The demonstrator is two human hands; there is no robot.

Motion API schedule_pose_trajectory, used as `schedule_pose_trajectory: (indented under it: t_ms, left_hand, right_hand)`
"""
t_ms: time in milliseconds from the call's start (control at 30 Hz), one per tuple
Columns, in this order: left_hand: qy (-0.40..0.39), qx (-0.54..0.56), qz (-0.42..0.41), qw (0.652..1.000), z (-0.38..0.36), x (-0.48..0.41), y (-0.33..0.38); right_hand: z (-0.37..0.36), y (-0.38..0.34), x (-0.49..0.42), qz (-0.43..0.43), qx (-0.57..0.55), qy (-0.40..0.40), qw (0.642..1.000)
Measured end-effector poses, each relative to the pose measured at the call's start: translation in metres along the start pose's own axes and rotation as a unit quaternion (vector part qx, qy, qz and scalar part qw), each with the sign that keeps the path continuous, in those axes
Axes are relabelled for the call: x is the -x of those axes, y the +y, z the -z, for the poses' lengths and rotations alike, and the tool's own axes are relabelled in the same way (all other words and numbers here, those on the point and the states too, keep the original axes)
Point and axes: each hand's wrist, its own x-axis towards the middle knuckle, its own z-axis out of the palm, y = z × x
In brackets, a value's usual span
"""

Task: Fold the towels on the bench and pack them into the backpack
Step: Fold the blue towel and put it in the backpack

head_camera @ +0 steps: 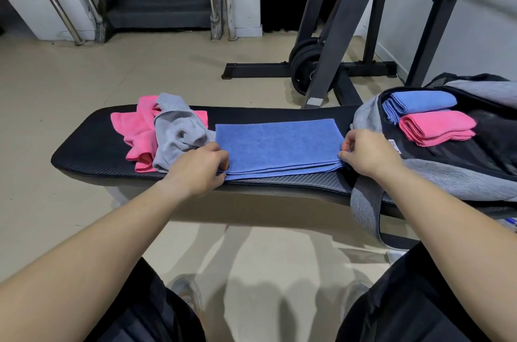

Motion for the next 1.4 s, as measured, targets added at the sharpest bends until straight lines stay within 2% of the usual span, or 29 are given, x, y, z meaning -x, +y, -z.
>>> schedule_pose_trajectory:
  t_ms: [133,233,333,400,567,733,967,1233,1333,1400]
  left_hand:
    - [0.006,-0.020,0.006,1.000,0.008,-0.004,0.003]
    - [0.040,-0.006,0.027,0.999,0.016,-0.017,0.019]
    - [0.100,0.065,0.057,0.991,0.015,-0.043,0.038]
    - [0.113,0.082,0.057,0.989,0.007,-0.062,0.050]
    - [0.026,0.032,0.060,0.997,-0.020,-0.097,0.074]
    - [-0.054,0.004,0.062,0.997,-0.045,-0.094,0.073]
    - [-0.064,0.011,0.095,0.993,-0.049,-0.074,0.053]
    - [-0.079,0.005,0.094,0.992,-0.047,-0.070,0.050]
    - [-0.085,0.001,0.091,0.992,-0.042,-0.070,0.053]
    - [-0.078,0.000,0.093,0.993,-0.040,-0.067,0.054]
  right_hand:
    - [-0.001,-0.007,0.002,0.013,0.085,-0.015,0.996]
    - [0.001,-0.024,0.001,0.049,0.117,0.012,0.992]
    - [-0.010,-0.050,-0.009,0.128,0.077,0.072,0.986]
    - [-0.022,-0.069,-0.016,0.167,0.039,0.068,0.983]
    - [-0.058,-0.094,-0.036,0.210,0.045,-0.039,0.976]
    - [-0.077,-0.072,-0.044,0.140,0.107,-0.112,0.978]
    - [-0.067,-0.030,-0.041,0.077,0.152,-0.096,0.981]
    - [-0.064,-0.031,-0.037,0.072,0.187,-0.088,0.976]
    - [-0.059,-0.050,-0.034,0.119,0.217,-0.021,0.969]
    - [-0.061,-0.064,-0.029,0.173,0.175,-0.026,0.969]
